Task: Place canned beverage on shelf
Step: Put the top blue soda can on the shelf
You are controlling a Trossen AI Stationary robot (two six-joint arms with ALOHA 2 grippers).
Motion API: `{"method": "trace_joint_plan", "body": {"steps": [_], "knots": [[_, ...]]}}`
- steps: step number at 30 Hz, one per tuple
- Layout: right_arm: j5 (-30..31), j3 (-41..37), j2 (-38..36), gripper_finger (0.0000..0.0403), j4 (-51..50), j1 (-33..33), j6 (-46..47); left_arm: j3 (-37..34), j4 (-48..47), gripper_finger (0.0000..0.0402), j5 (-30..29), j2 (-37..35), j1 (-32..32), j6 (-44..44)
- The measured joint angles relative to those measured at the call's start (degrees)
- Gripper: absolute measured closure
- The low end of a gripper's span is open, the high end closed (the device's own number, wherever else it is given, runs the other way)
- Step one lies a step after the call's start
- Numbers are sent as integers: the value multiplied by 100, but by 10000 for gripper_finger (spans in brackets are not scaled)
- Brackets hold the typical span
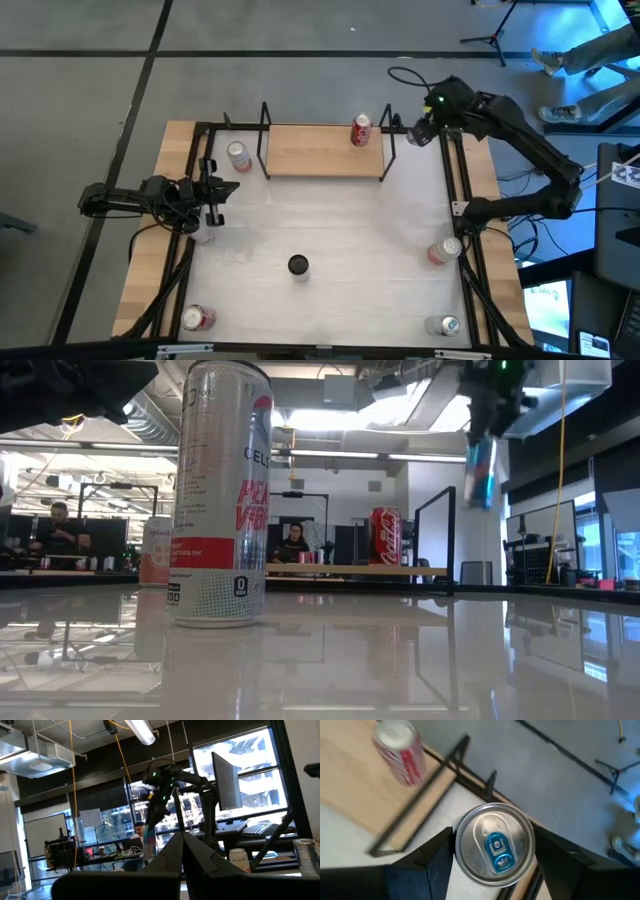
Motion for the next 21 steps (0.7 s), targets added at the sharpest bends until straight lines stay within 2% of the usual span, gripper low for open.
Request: {"method": "trace_joint_plan", "body": {"steps": [7, 14, 21], "knots": [[14, 844, 25, 162, -117, 503, 180, 0, 0, 400, -3, 0, 0, 0], [-201, 936, 110, 163, 608, 886, 99, 0, 0, 400, -4, 0, 0, 0], [-278, 938, 660, 165, 1182, 1207, -183, 0, -2, 400, -4, 0, 0, -4]]}}
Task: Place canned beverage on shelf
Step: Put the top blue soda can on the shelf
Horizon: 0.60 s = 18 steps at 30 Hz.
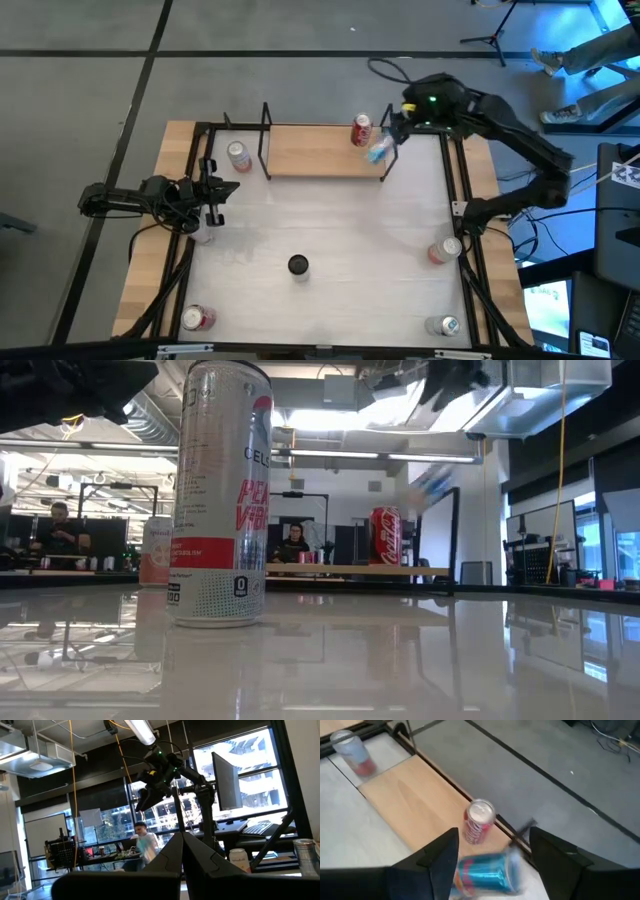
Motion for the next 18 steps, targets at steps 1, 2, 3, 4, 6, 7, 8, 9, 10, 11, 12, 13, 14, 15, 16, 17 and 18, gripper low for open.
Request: {"method": "trace_joint_plan", "body": {"steps": [1, 2, 3, 4, 6, 7, 8, 9, 10, 11, 12, 13, 14, 15, 16, 17, 18], "knots": [[-6, 0, 106, 165, 130, 52, -43, 0, 1, 400, 1, -1, 0, 0], [-10, 0, 211, 165, 231, 101, -104, 0, 2, 400, 0, 0, 0, -2], [-13, 0, 316, 165, 308, 149, -131, 0, -1, 400, 1, 0, 0, -2], [-12, 0, 414, 165, 374, 193, -142, 0, -2, 400, 1, -1, 0, -2], [-15, 0, 565, 165, 456, 277, -248, 0, -15, 400, 0, -2, 0, -2], [-15, 0, 619, 164, 467, 319, -296, 0, -22, 400, 0, -2, 0, -2], [-15, 0, 665, 164, 467, 360, -335, 0, -24, 400, 0, -2, 0, -2], [-15, 0, 699, 164, 470, 413, -380, 0, -24, 400, 0, -2, 0, -2], [-15, 0, 732, 164, 474, 474, -420, 0, -24, 400, 0, -2, 0, -1], [-13, 0, 757, 164, 485, 538, -446, 0, -24, 400, 0, -2, 0, -2], [-14, 0, 760, 164, 503, 600, -471, 0, -24, 400, 0, -2, 0, -1], [-13, 0, 760, 163, 526, 654, -517, 0, -24, 400, 0, -2, 0, -2], [-13, 0, 757, 163, 555, 711, -563, 0, -23, 400, 0, -2, 0, -1], [-13, 0, 751, 163, 574, 764, -579, 0, -22, 400, 0, -2, 0, 0], [-11, 0, 749, 163, 571, 811, -591, 0, -24, 400, 0, -2, 0, -1], [-6, 0, 749, 163, 561, 847, -592, 0, -22, 400, 0, -2, 0, -2], [-1, 0, 749, 163, 542, 880, -593, 0, -22, 400, 0, -2, 0, -2]]}}
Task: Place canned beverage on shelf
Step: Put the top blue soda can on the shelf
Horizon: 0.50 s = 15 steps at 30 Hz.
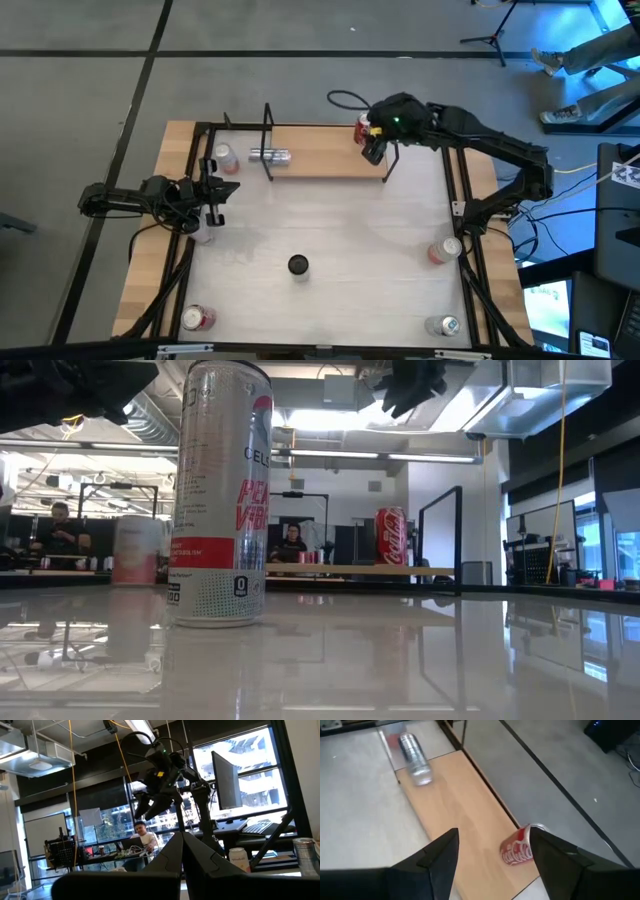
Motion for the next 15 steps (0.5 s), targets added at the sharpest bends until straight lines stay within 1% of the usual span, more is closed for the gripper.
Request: {"method": "trace_joint_plan", "body": {"steps": [15], "knots": [[34, 0, -11, 162, -36, 92, -25, 0, 0, 400, 0, 0, 0, 2]]}}
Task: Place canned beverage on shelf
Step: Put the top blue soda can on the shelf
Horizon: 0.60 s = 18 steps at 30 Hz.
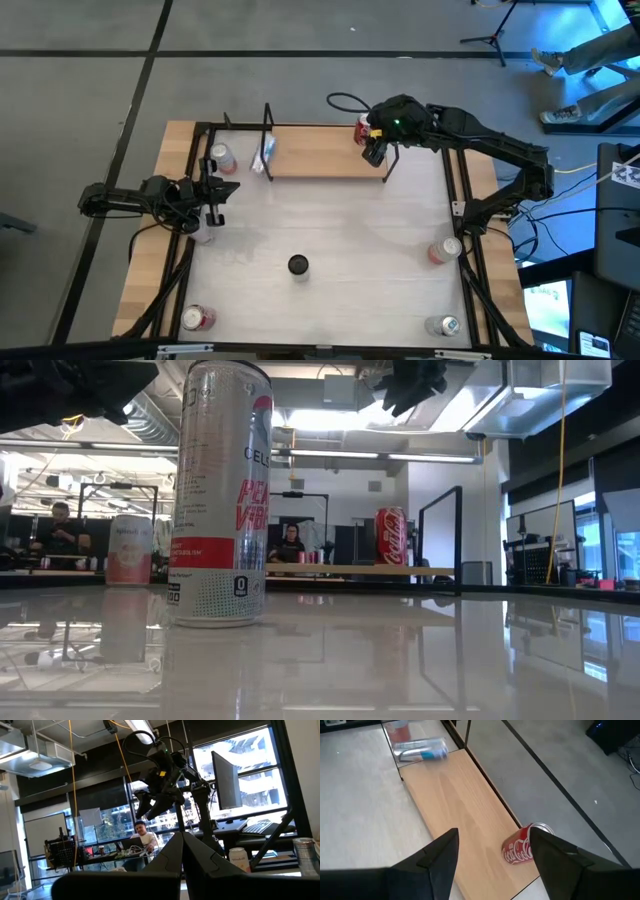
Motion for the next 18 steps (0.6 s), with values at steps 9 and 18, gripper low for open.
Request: {"method": "trace_joint_plan", "body": {"steps": [9, 18], "knots": [[0, -2, 0, 162, -3, -2, -20, 0, 0, 400, 0, 0, 0, 0], [-732, -7, -91, 162, -871, 413, 512, 0, -13, 400, 2, 0, 0, 6]]}}
